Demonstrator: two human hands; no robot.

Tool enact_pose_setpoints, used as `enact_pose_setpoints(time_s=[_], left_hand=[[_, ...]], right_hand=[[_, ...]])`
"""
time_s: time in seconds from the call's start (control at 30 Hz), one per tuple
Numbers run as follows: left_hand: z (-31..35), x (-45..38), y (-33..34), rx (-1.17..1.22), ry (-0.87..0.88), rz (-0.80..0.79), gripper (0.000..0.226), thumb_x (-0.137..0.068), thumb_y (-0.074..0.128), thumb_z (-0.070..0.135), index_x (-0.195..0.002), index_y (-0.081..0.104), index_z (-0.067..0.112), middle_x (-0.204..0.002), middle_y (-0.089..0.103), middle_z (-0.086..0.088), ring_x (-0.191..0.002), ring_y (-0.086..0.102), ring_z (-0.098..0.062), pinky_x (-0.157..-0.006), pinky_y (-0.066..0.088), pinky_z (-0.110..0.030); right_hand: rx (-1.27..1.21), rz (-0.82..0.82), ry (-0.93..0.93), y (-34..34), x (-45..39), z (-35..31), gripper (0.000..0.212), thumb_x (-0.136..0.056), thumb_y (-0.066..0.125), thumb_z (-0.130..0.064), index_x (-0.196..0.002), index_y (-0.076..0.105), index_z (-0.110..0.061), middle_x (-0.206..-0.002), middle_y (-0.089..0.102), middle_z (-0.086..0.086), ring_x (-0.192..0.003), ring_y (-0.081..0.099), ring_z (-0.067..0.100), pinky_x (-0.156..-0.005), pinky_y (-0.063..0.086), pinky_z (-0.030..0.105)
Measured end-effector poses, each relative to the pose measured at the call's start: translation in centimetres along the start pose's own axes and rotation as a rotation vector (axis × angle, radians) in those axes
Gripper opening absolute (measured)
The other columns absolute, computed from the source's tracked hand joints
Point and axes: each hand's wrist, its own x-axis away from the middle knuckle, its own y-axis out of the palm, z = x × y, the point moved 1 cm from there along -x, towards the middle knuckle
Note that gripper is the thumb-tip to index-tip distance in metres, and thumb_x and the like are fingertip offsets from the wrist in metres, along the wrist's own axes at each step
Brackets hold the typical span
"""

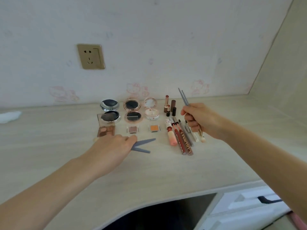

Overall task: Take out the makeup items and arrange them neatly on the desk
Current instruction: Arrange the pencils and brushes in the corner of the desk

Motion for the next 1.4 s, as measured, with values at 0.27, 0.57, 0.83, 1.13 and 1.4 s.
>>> enact_pose_setpoints(time_s=[0.27, 0.57, 0.83, 1.13, 1.4], left_hand=[[0.2, 1.9, 1.3, -0.07, -0.027, 0.036, 0.029, -0.088, 0.053, 0.007, -0.115, 0.048, 0.015, -0.105, 0.058, -0.003, -0.095, 0.058, -0.027, -0.071, 0.039, -0.035], [1.3, 2.4, 1.2, -0.021, -0.081, 0.217, 0.028, -0.042, 0.08, 0.001, -0.062, 0.063, 0.011, -0.06, 0.056, -0.005, -0.049, 0.055, -0.024, -0.037, 0.037, -0.026], [2.1, 2.3, 1.1, 0.05, -0.255, 0.12, 0.029, -0.088, 0.059, 0.04, -0.1, 0.061, 0.013, -0.1, 0.057, -0.003, -0.094, 0.057, -0.025, -0.061, 0.04, -0.027], [1.7, 4.1, 1.5, 0.195, -0.177, 0.08, 0.052, -0.09, 0.031, 0.051, -0.118, 0.061, 0.02, -0.114, 0.059, 0.002, -0.111, 0.053, -0.023, -0.101, 0.037, -0.036], [1.5, 5.8, 1.4, 0.003, -0.195, 0.126, 0.024, -0.082, 0.064, 0.032, -0.093, 0.072, 0.012, -0.082, 0.066, 0.0, -0.074, 0.062, -0.025, -0.06, 0.05, -0.033]], right_hand=[[0.343, -0.124, -0.023, 7.2, 0.6, 0.3, 0.014, -0.093, 0.053, -0.024, -0.086, 0.059, -0.013, -0.064, 0.043, -0.001, -0.046, 0.042, 0.009, -0.042, 0.038, 0.021], [0.554, -0.233, -0.005, 12.0, 0.8, 2.1, 0.019, -0.09, 0.056, -0.026, -0.106, 0.058, -0.015, -0.08, 0.057, 0.003, -0.062, 0.056, 0.015, -0.057, 0.052, 0.025], [0.8, -0.15, -0.131, 12.5, 0.4, 2.5, 0.01, -0.085, 0.065, -0.021, -0.092, 0.06, -0.025, -0.083, 0.049, -0.01, -0.072, 0.052, 0.006, -0.057, 0.04, 0.016], [0.858, -0.167, -0.163, 12.3, 0.2, 2.4, 0.003, -0.088, 0.062, -0.023, -0.084, 0.062, -0.023, -0.081, 0.052, -0.011, -0.07, 0.049, 0.004, -0.054, 0.033, 0.014], [0.936, -0.145, -0.15, 12.6, 0.3, 2.3, 0.013, -0.09, 0.059, -0.027, -0.094, 0.067, -0.017, -0.085, 0.06, -0.004, -0.07, 0.052, 0.007, -0.051, 0.034, 0.014]])
